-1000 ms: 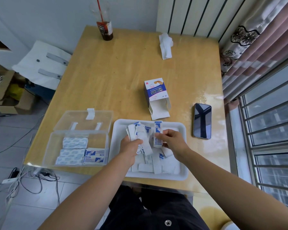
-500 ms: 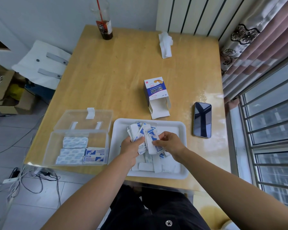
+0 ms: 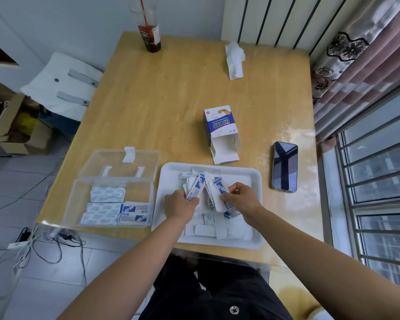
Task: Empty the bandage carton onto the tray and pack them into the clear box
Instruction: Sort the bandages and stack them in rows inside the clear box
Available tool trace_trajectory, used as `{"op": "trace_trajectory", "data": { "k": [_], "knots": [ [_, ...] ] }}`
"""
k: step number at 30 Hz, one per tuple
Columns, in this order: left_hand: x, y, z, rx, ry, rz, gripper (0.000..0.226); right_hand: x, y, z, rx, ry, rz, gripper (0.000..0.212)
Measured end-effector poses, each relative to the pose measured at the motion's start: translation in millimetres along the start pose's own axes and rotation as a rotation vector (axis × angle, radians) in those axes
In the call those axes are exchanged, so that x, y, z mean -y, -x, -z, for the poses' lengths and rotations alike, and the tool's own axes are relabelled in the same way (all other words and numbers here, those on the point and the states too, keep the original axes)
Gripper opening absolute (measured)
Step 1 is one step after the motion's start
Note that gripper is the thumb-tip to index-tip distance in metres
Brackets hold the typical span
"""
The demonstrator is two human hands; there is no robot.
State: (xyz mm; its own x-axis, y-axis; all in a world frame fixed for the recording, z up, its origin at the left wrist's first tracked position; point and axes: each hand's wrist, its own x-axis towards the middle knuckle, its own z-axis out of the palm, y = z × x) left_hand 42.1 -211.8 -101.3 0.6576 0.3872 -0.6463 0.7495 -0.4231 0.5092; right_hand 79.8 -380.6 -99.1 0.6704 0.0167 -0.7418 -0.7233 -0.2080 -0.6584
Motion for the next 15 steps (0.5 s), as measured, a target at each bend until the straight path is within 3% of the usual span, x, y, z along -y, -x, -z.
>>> {"op": "trace_trajectory", "data": {
  "k": [3, 8, 11, 15],
  "knots": [
    [0.2, 2.5, 6.1, -0.157, -0.119, -0.051, 0.052, 0.5, -2.4, -1.3, 0.001, -0.002, -0.001, 0.029],
    [-9.9, 10.5, 7.8, -0.206, -0.117, -0.271, 0.012, -1.4, -1.5, 4.9, -0.033, -0.008, 0.0, 0.03],
    [-14.8, 12.9, 5.9, -0.214, -0.163, -0.284, 0.023, -4.0, -1.1, 8.3, -0.035, -0.005, 0.0, 0.03],
    [-19.0, 9.8, -0.1, -0.103, -0.233, -0.255, 0.027, -8.0, 1.7, 13.2, -0.042, 0.003, 0.012, 0.028]
  ]
}}
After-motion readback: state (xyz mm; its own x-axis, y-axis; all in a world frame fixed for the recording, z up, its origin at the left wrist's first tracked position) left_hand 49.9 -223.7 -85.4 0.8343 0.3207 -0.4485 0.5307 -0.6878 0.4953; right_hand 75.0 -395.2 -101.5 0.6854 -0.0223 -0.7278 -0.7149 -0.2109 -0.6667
